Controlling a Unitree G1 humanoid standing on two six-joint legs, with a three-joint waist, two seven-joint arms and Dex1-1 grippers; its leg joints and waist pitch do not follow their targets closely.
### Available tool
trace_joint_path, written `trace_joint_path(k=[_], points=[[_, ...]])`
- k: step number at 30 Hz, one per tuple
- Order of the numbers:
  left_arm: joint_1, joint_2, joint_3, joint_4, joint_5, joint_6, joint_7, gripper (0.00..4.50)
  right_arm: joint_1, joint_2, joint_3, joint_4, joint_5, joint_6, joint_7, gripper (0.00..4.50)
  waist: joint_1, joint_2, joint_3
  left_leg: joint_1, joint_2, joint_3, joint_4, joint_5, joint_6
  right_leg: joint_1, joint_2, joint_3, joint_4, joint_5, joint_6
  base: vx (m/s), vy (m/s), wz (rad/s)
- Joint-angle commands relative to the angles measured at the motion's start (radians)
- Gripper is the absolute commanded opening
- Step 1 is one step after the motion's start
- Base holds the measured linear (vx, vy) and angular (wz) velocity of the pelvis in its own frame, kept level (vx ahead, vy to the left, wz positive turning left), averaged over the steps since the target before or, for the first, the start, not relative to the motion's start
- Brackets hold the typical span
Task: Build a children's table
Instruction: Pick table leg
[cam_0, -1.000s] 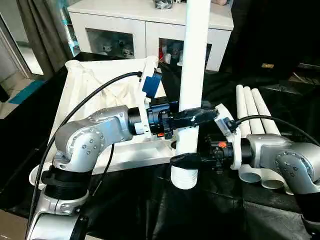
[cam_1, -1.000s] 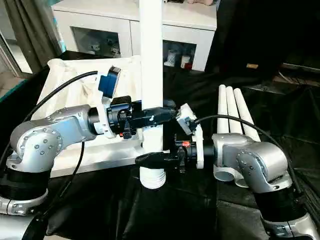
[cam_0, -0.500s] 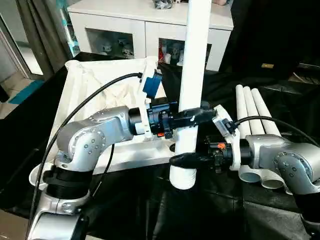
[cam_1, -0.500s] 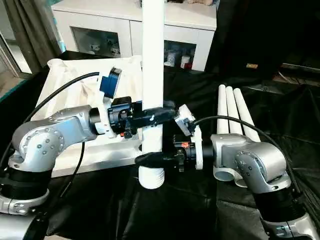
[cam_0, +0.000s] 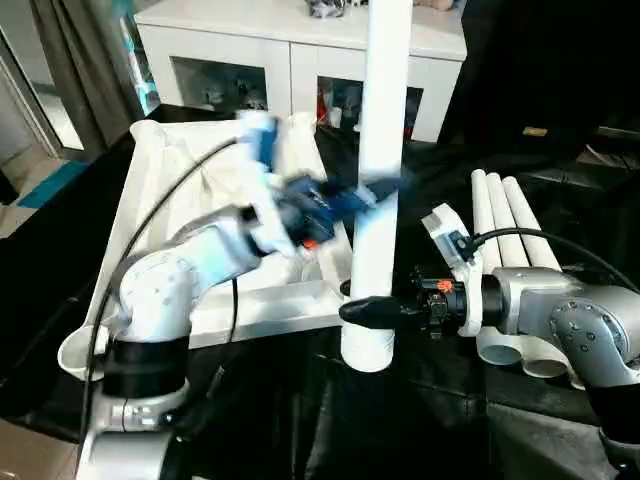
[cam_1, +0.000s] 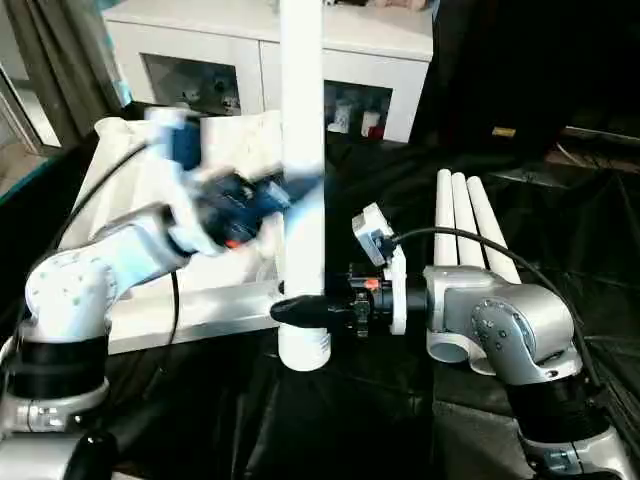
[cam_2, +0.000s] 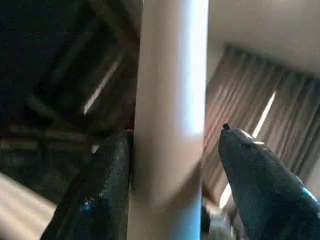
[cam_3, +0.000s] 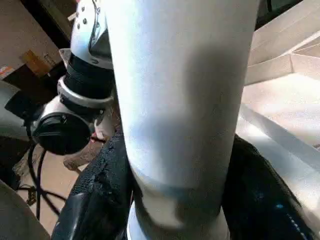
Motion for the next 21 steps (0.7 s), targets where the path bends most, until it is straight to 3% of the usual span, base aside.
trace_joint_path(k=[1,3,4,6,8,9,10,11,12,15,16,17,18,19,21], points=[[0.013,-0.001,0.054,0.0,-0.041,-0.035,0.014,3.02,0.016,0.003,-0.037,0.002,-0.004,-0.021,-0.025,1.95,0.005,-0.002,-0.085,0.001,0.034,-0.009,-0.067,-0.114,0.031,0.061,-0.065,0.036,-0.075,-0.259,-0.192,0.0,0.0,0.0],[0.02,0.006,0.066,-0.005,-0.041,-0.035,0.02,3.02,0.019,0.009,-0.04,0.001,-0.006,-0.033,-0.04,1.95,0.005,0.002,-0.087,0.004,0.035,-0.01,-0.068,-0.116,0.026,0.06,-0.064,0.035,-0.072,-0.25,-0.186,0.0,0.0,0.0],[0.034,0.038,0.035,-0.02,0.032,-0.05,0.027,3.02,0.022,0.019,-0.051,0.004,-0.014,-0.047,-0.064,1.94,0.005,0.002,-0.087,0.004,0.035,-0.01,-0.068,-0.116,0.026,0.06,-0.064,0.035,-0.072,-0.25,-0.186,0.0,0.0,0.0],[0.083,0.153,-0.085,-0.069,0.278,-0.126,0.038,3.02,0.026,0.048,-0.083,0.015,-0.044,-0.084,-0.143,1.94,0.001,0.005,-0.085,0.005,0.041,-0.02,-0.079,-0.126,0.03,0.058,-0.063,0.034,-0.077,-0.27,-0.143,0.0,0.0,0.0],[0.135,0.259,-0.182,-0.105,0.416,-0.193,0.0,3.02,0.028,0.069,-0.097,0.027,-0.086,-0.116,-0.208,1.94,-0.004,0.012,-0.084,0.008,0.039,-0.016,-0.078,-0.137,0.012,0.055,-0.064,0.036,-0.071,-0.296,-0.128,0.0,0.0,0.0],[0.158,0.309,-0.226,-0.116,0.476,-0.239,-0.028,3.02,0.029,0.082,-0.098,0.031,-0.112,-0.137,-0.241,1.94,0.0,0.01,-0.084,0.008,0.04,-0.017,-0.08,-0.13,0.008,0.052,-0.066,0.038,-0.076,-0.301,-0.118,0.0,0.0,0.0],[0.176,0.354,-0.263,-0.121,0.519,-0.268,-0.054,3.02,0.028,0.095,-0.097,0.035,-0.141,-0.162,-0.274,1.94,-0.005,0.007,-0.085,0.005,0.038,-0.015,-0.08,-0.126,0.002,0.054,-0.064,0.039,-0.07,-0.295,-0.119,0.0,0.0,0.0],[0.192,0.396,-0.302,-0.123,0.564,-0.299,-0.073,3.02,0.028,0.107,-0.093,0.042,-0.172,-0.19,-0.308,1.94,-0.003,0.013,-0.086,0.011,0.039,-0.015,-0.081,-0.131,-0.011,0.049,-0.065,0.038,-0.07,-0.284,-0.129,0.0,0.0,0.0],[0.205,0.432,-0.336,-0.122,0.605,-0.329,-0.093,3.02,0.025,0.121,-0.091,0.054,-0.2,-0.219,-0.343,1.94,-0.003,0.011,-0.085,0.011,0.039,-0.014,-0.082,-0.134,-0.015,0.048,-0.064,0.039,-0.069,-0.28,-0.133,0.0,0.0,0.0],[0.251,0.488,-0.395,-0.114,0.678,-0.382,-0.125,3.02,0.015,0.177,-0.097,0.105,-0.282,-0.336,-0.461,1.94,-0.007,0.017,-0.083,0.012,0.038,-0.012,-0.086,-0.168,-0.035,0.044,-0.066,0.04,-0.064,-0.276,-0.151,0.0,0.0,0.0],[0.252,0.489,-0.396,-0.114,0.678,-0.382,-0.125,3.02,0.015,0.179,-0.097,0.106,-0.284,-0.338,-0.463,1.93,-0.008,0.019,-0.083,0.014,0.039,-0.011,-0.086,-0.175,-0.04,0.042,-0.066,0.04,-0.064,-0.276,-0.153,0.0,0.0,0.0],[0.274,0.498,-0.41,-0.115,0.703,-0.404,-0.127,3.02,0.019,0.206,-0.092,0.123,-0.332,-0.419,-0.505,1.93,-0.008,0.021,-0.084,0.016,0.039,-0.011,-0.086,-0.188,-0.046,0.042,-0.066,0.04,-0.064,-0.272,-0.157,0.0,0.0,0.0],[0.283,0.503,-0.42,-0.116,0.719,-0.42,-0.129,3.02,0.022,0.213,-0.087,0.129,-0.355,-0.451,-0.52,1.93,-0.009,0.019,-0.082,0.013,0.039,-0.011,-0.087,-0.195,-0.046,0.042,-0.066,0.041,-0.066,-0.272,-0.155,0.0,0.0,0.0],[0.289,0.505,-0.425,-0.112,0.727,-0.422,-0.126,3.02,0.025,0.223,-0.092,0.13,-0.35,-0.454,-0.525,1.93,-0.011,0.015,-0.08,0.013,0.038,-0.01,-0.088,-0.2,-0.046,0.042,-0.066,0.042,-0.066,-0.276,-0.154,0.0,0.0,0.0],[0.295,0.507,-0.435,-0.1,0.739,-0.429,-0.121,3.02,0.03,0.235,-0.103,0.129,-0.347,-0.456,-0.532,1.93,-0.009,0.019,-0.081,0.016,0.037,-0.01,-0.088,-0.202,-0.039,0.042,-0.065,0.043,-0.065,-0.268,-0.155,0.0,0.0,0.0]])
